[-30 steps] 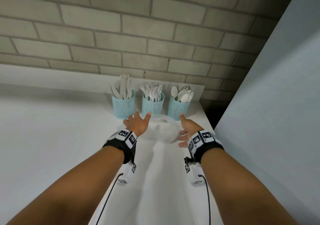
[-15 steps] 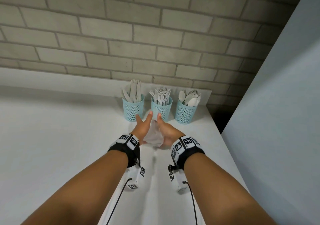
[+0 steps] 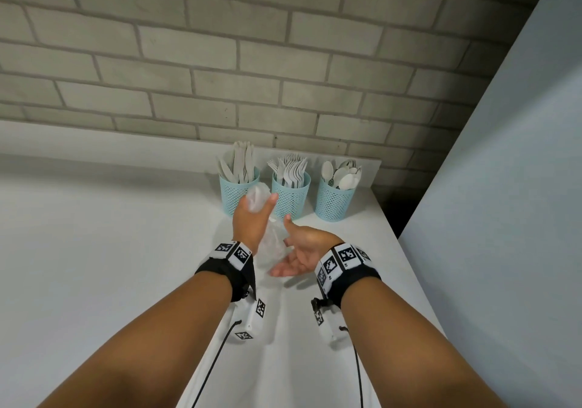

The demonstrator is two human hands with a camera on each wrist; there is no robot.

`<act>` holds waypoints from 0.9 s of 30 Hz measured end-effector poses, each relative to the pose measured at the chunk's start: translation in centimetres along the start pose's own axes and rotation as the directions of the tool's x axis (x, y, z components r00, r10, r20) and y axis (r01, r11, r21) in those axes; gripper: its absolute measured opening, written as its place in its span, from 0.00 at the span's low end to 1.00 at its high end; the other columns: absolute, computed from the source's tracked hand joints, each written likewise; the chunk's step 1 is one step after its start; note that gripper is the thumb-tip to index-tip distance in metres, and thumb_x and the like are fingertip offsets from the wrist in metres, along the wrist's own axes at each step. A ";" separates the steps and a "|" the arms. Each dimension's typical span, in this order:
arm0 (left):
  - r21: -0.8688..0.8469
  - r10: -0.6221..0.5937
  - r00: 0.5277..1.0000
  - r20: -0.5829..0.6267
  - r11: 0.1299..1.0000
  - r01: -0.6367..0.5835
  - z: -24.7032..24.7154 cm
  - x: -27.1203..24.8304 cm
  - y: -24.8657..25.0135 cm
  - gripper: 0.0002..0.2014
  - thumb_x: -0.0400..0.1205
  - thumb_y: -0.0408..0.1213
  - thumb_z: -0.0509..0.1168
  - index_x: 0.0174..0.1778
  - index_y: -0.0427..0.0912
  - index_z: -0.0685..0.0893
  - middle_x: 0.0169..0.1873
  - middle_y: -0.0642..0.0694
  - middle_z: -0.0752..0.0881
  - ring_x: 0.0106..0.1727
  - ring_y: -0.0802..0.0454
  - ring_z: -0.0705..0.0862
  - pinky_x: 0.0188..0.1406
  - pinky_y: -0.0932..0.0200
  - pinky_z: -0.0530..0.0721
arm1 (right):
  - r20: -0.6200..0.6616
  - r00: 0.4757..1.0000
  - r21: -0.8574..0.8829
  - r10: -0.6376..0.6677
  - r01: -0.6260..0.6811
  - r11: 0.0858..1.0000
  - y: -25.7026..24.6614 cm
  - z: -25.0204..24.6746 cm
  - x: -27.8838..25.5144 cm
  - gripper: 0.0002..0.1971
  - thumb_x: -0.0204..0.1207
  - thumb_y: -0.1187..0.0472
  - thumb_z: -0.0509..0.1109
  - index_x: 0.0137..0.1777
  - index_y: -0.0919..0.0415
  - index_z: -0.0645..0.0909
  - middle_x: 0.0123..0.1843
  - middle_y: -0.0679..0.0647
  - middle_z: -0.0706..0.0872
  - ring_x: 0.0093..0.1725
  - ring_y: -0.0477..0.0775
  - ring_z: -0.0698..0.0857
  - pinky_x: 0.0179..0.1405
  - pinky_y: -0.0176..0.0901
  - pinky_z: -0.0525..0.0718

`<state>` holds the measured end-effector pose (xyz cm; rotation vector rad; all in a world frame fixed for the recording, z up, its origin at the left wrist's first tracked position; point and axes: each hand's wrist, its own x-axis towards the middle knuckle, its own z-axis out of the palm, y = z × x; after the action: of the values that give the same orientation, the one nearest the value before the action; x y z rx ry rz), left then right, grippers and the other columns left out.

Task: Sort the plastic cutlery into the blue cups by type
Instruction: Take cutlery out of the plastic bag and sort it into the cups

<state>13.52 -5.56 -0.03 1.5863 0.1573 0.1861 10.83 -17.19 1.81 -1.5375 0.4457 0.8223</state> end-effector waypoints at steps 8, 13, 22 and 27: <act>-0.055 -0.196 0.957 0.215 0.976 0.212 1.5 -0.5 0.3 0.30 0.83 0.59 0.52 0.56 0.35 0.84 0.52 0.37 0.87 0.52 0.44 0.85 0.52 0.55 0.81 | -0.152 0.954 0.419 -0.260 0.300 0.857 -2.4 -0.5 0.9 0.40 0.81 0.34 0.41 0.70 0.69 0.72 0.55 0.62 0.86 0.54 0.60 0.85 0.49 0.51 0.83; -0.049 -0.126 0.978 0.164 0.990 0.136 1.7 -0.2 -0.3 0.16 0.81 0.49 0.64 0.51 0.38 0.83 0.48 0.38 0.87 0.50 0.42 0.86 0.56 0.47 0.85 | -0.197 0.929 0.379 -0.312 0.366 0.850 -2.5 -0.5 1.6 0.30 0.84 0.41 0.47 0.63 0.66 0.79 0.66 0.63 0.83 0.65 0.61 0.82 0.63 0.54 0.80; 0.058 0.297 0.953 0.060 0.952 -0.301 2.5 -1.5 0.8 0.12 0.82 0.34 0.64 0.61 0.40 0.73 0.50 0.52 0.79 0.48 0.59 0.79 0.47 0.69 0.76 | -0.173 0.974 0.218 -0.144 0.180 0.959 -2.6 0.5 1.4 0.28 0.80 0.34 0.49 0.62 0.56 0.74 0.63 0.62 0.81 0.56 0.63 0.84 0.39 0.55 0.87; 0.160 0.317 0.938 0.140 0.928 -0.338 3.5 -0.9 0.4 0.21 0.83 0.58 0.53 0.33 0.46 0.76 0.31 0.47 0.80 0.40 0.45 0.80 0.43 0.52 0.78 | -0.308 0.912 0.089 -0.271 0.311 0.946 -2.8 0.8 1.7 0.24 0.80 0.37 0.55 0.35 0.56 0.75 0.34 0.56 0.77 0.28 0.49 0.72 0.27 0.37 0.69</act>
<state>13.40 -9.14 0.32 1.7950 -0.1875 0.3505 13.69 -15.67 2.55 -1.5549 0.4617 0.3250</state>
